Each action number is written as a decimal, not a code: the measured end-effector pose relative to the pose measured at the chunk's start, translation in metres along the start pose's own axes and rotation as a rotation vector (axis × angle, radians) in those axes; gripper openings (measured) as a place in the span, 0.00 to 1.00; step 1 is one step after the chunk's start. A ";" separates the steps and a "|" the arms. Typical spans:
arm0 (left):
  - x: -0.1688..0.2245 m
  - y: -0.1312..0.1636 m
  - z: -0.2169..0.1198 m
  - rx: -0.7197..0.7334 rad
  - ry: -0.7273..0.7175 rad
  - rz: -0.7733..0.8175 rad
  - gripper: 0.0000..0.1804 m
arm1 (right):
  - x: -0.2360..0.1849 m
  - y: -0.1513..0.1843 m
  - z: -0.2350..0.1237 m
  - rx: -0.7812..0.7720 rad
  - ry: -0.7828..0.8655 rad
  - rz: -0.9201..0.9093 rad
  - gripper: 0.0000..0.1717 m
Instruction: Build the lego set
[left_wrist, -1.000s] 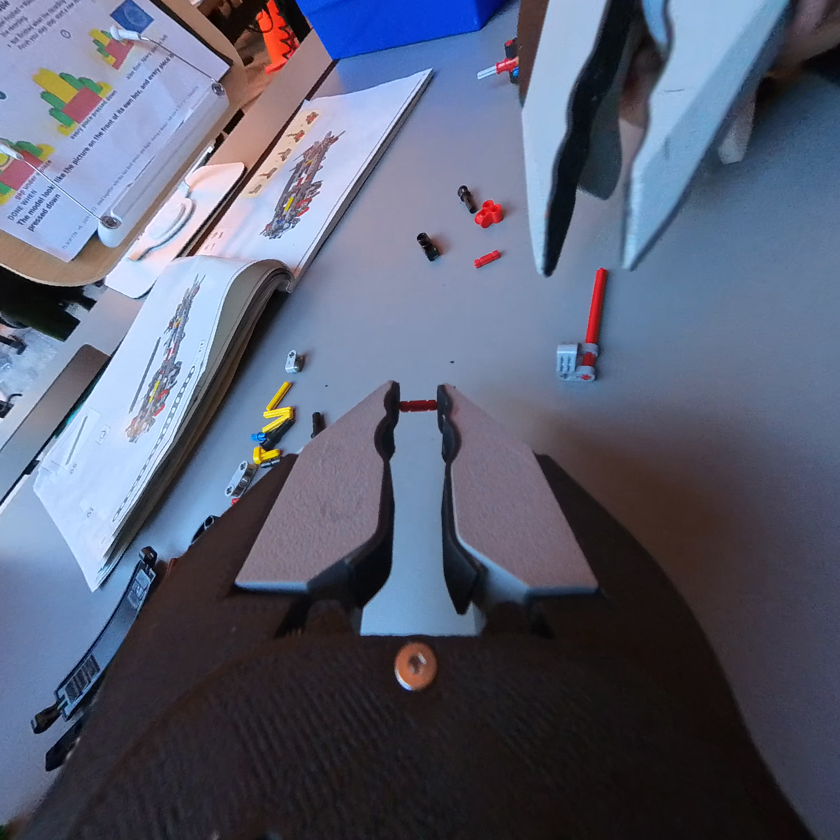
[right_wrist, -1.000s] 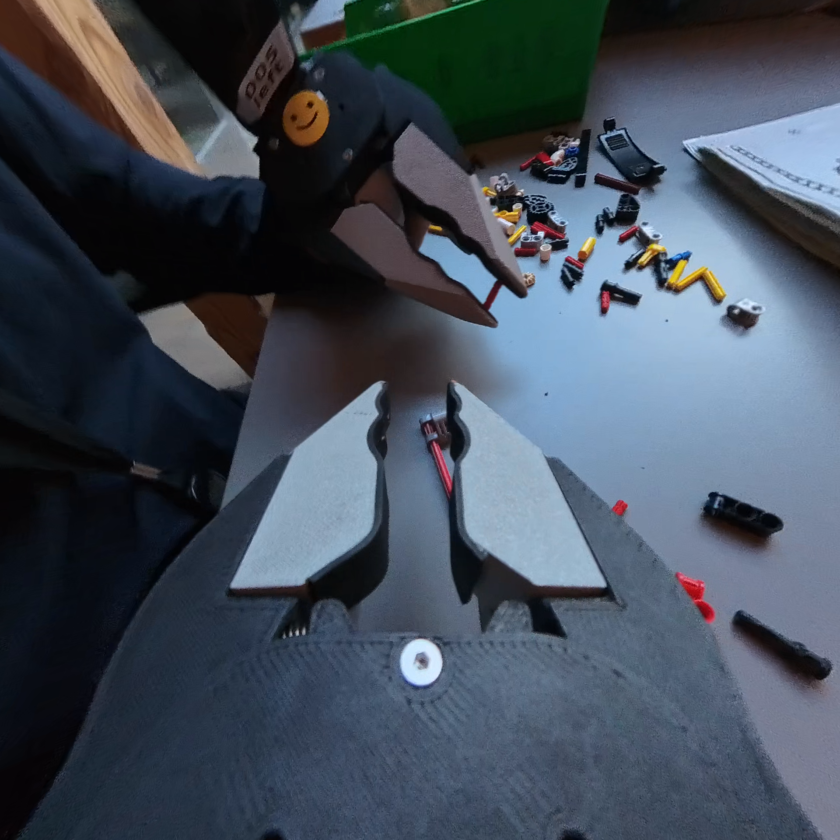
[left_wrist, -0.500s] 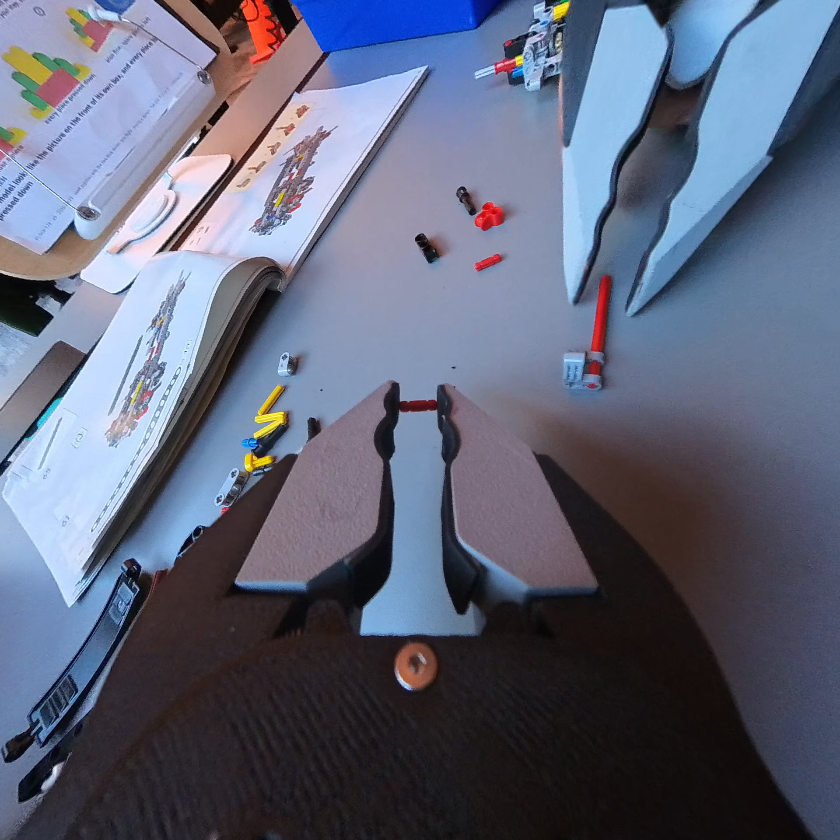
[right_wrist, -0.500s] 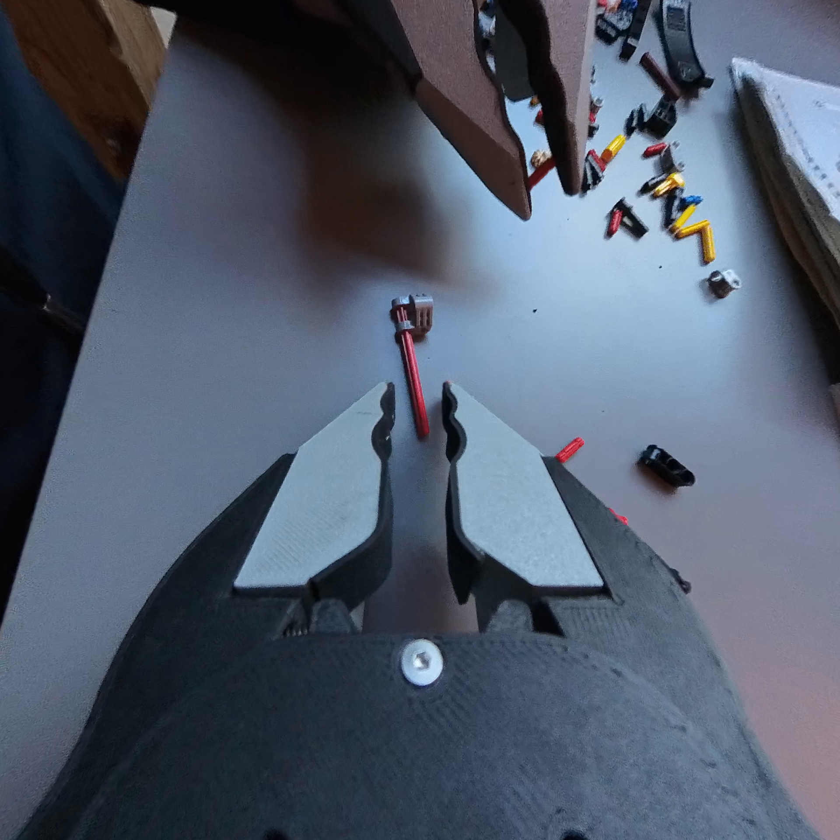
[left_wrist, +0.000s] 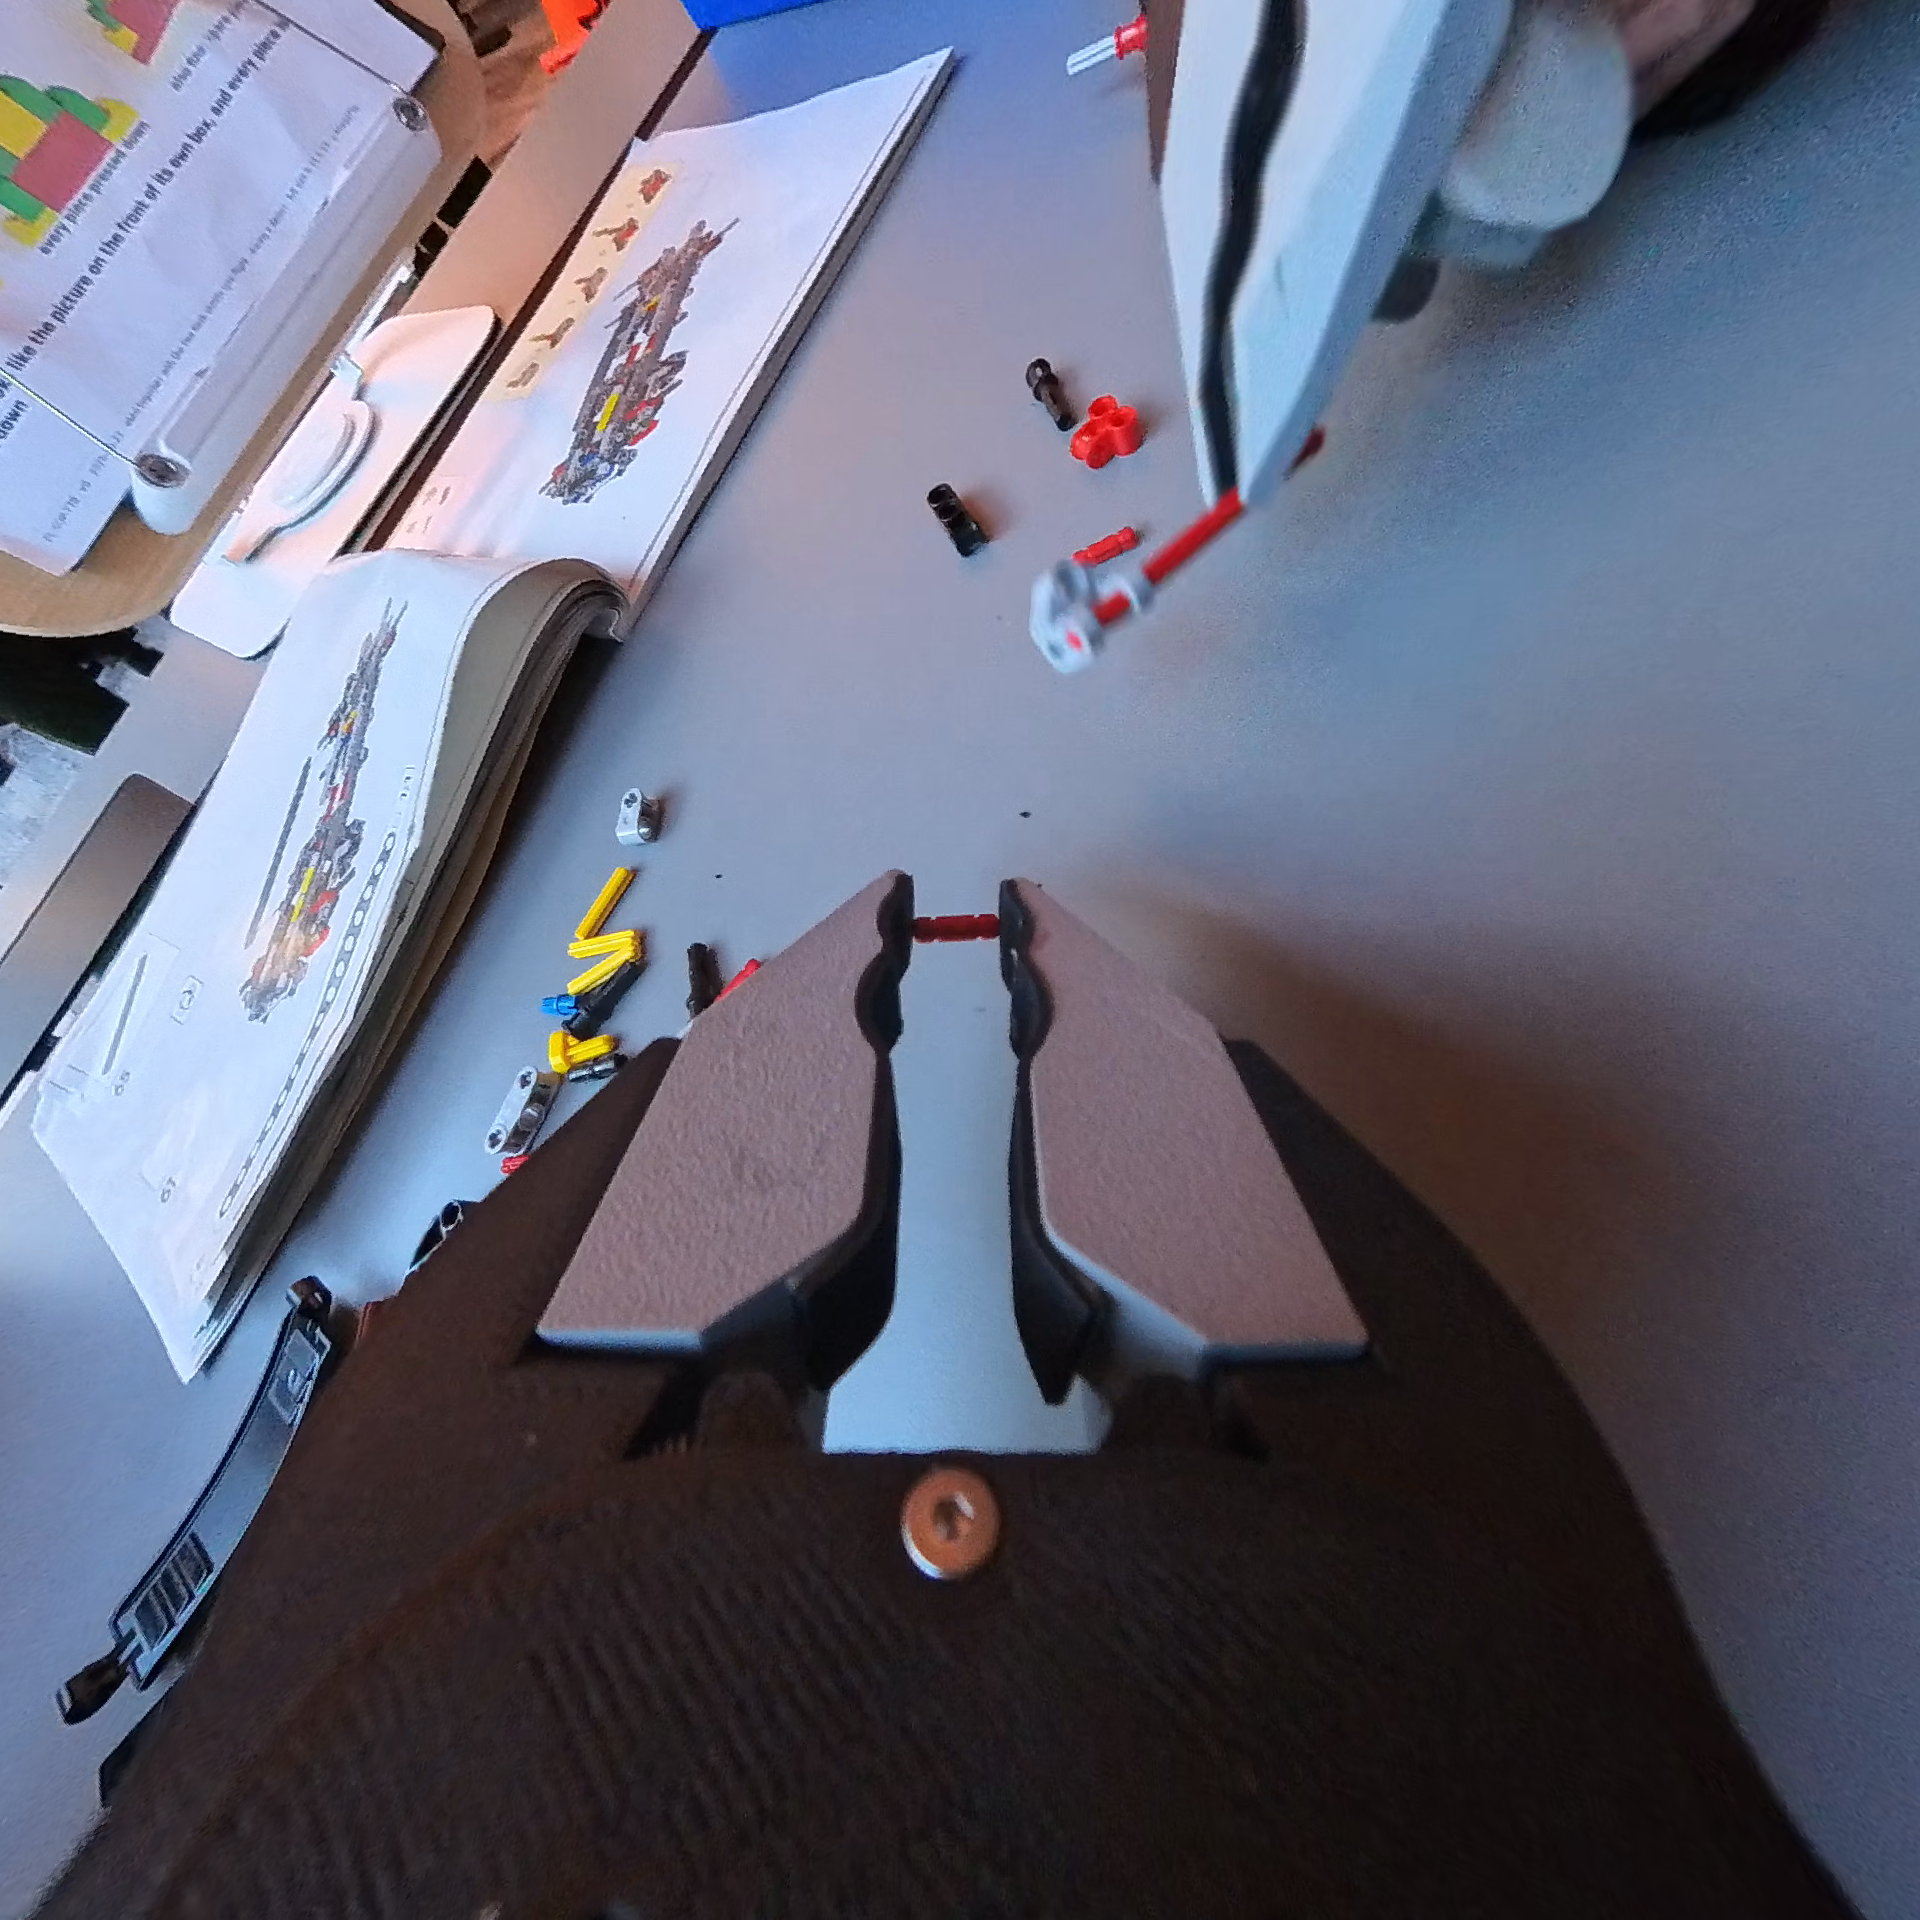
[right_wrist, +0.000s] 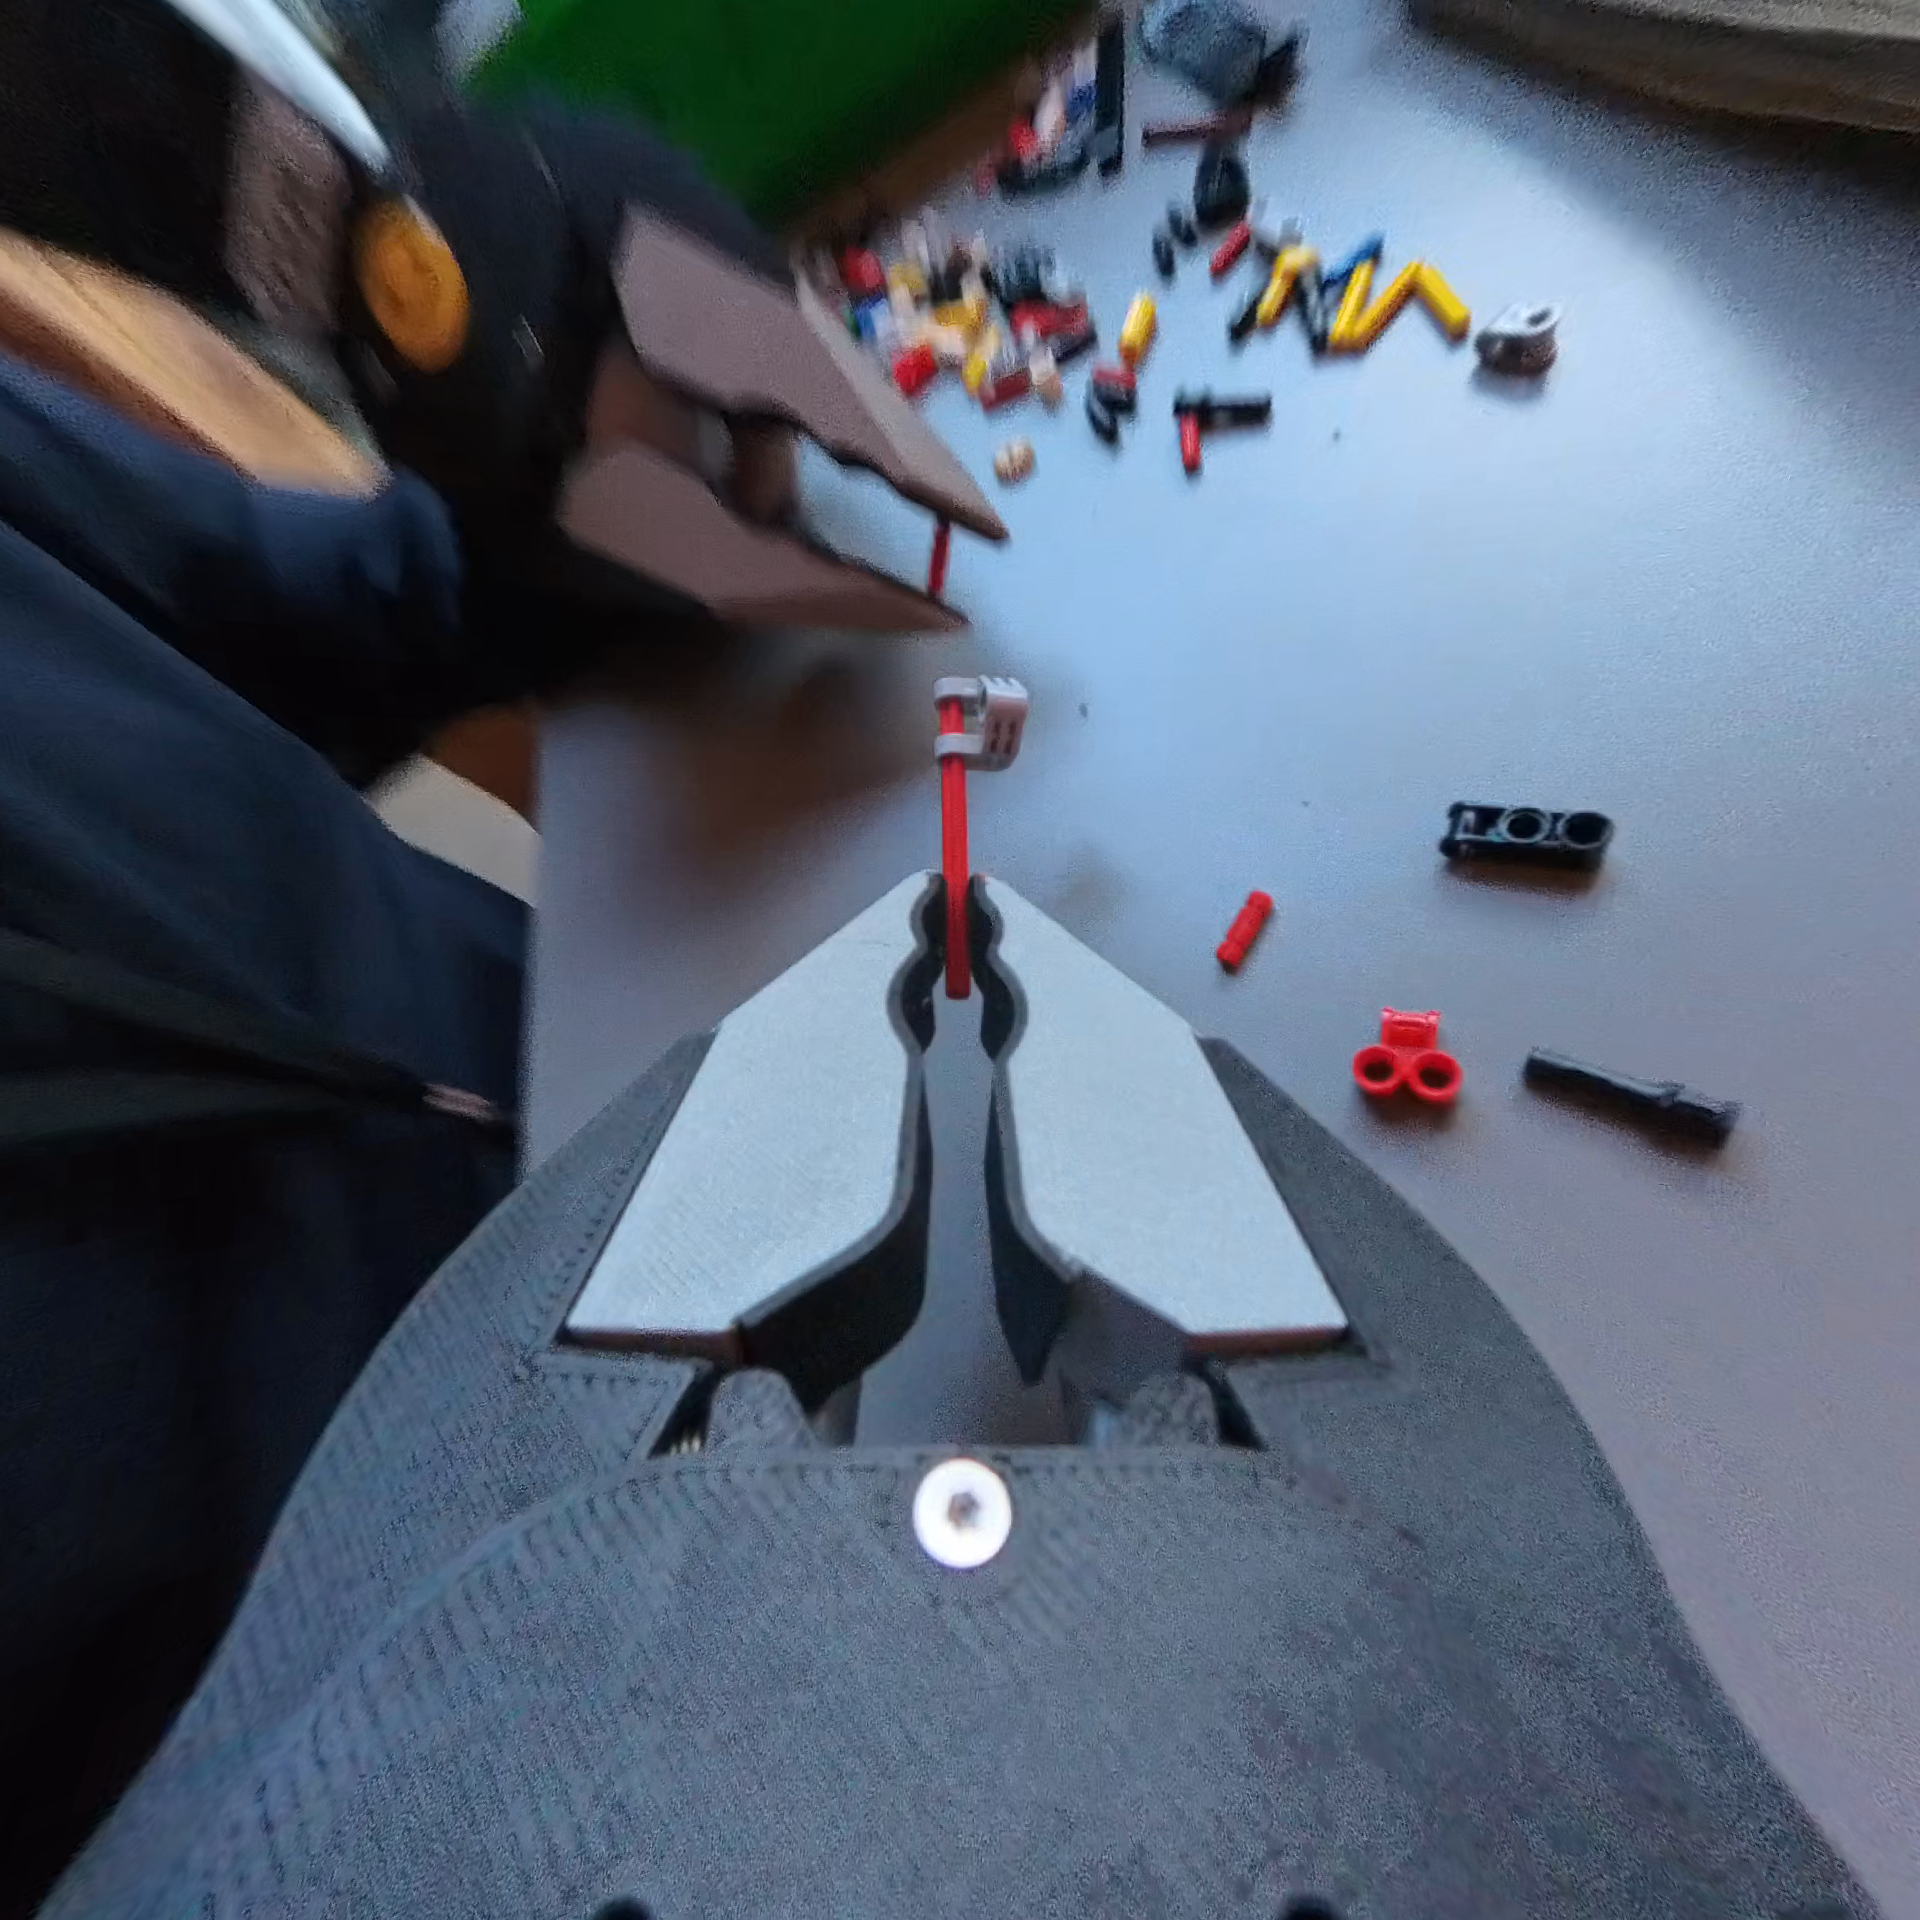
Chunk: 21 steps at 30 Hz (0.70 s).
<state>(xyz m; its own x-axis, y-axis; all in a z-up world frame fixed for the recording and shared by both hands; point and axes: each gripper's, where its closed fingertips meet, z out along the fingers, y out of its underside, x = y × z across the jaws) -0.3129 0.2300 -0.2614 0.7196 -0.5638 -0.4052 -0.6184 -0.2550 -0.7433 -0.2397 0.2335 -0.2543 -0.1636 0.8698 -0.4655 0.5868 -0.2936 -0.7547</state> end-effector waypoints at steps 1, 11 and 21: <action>0.000 0.000 0.000 0.004 0.000 -0.003 0.08 | -0.004 -0.008 -0.005 0.070 -0.051 0.070 0.00; 0.001 -0.002 -0.002 0.016 0.006 0.004 0.08 | -0.014 -0.031 -0.041 0.377 -0.313 0.325 0.00; 0.001 -0.001 -0.001 0.006 0.003 0.006 0.08 | -0.010 -0.036 -0.047 0.440 -0.353 0.361 0.00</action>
<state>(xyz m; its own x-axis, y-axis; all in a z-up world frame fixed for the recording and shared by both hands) -0.3120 0.2292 -0.2608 0.7152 -0.5674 -0.4082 -0.6205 -0.2467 -0.7444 -0.2224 0.2537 -0.2006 -0.3115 0.5263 -0.7912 0.2875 -0.7414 -0.6064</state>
